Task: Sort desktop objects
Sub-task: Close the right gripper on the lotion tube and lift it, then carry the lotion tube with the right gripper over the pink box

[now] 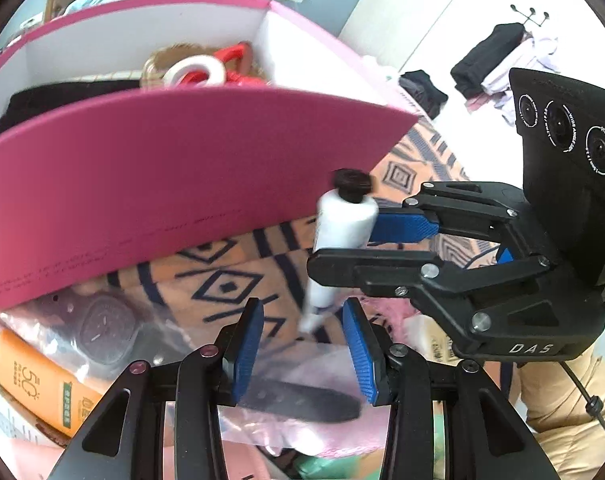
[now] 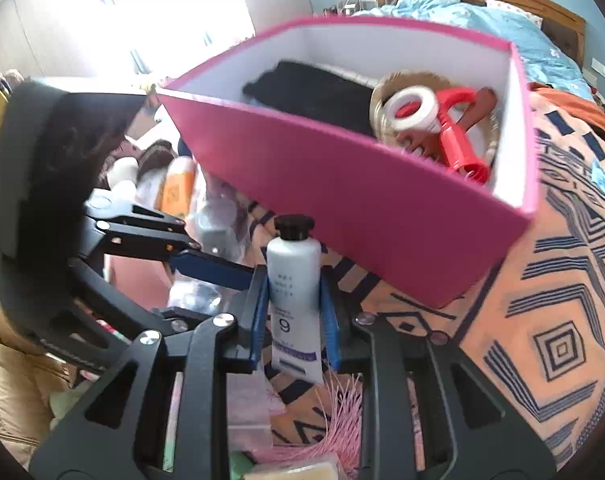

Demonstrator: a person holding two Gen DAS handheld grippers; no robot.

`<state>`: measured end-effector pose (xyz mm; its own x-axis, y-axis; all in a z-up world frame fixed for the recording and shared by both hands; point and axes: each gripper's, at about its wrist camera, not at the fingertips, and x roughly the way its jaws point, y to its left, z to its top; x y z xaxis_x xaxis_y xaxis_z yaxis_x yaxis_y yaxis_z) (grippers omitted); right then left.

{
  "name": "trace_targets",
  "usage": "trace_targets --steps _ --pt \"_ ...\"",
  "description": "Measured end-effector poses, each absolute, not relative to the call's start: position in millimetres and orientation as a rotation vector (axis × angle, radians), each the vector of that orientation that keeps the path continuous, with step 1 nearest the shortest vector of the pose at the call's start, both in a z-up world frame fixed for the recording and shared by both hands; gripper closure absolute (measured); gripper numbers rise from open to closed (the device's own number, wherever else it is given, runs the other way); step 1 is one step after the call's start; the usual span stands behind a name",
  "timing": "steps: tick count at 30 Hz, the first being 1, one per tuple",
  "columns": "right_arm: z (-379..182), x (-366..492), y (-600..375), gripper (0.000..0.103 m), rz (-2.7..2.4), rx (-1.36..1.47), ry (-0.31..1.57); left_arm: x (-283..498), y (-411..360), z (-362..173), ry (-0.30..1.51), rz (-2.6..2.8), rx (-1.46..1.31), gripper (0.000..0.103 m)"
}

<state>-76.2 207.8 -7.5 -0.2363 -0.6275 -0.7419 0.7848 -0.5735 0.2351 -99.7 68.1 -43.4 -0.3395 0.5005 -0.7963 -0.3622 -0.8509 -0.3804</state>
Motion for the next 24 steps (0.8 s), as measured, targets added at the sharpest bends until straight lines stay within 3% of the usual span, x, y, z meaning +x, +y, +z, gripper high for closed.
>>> trace_targets --steps 9,16,24 --pt "18.2 -68.4 217.8 0.077 -1.960 0.966 0.180 -99.4 70.3 -31.7 -0.145 2.216 -1.310 0.061" --pt "31.1 -64.7 220.2 0.077 -1.965 0.933 0.160 -106.4 84.7 -12.4 -0.138 2.226 -1.258 0.070" --pt "45.6 -65.6 226.7 0.077 -1.977 0.897 0.113 -98.7 70.2 6.4 -0.145 2.255 -1.201 0.070"
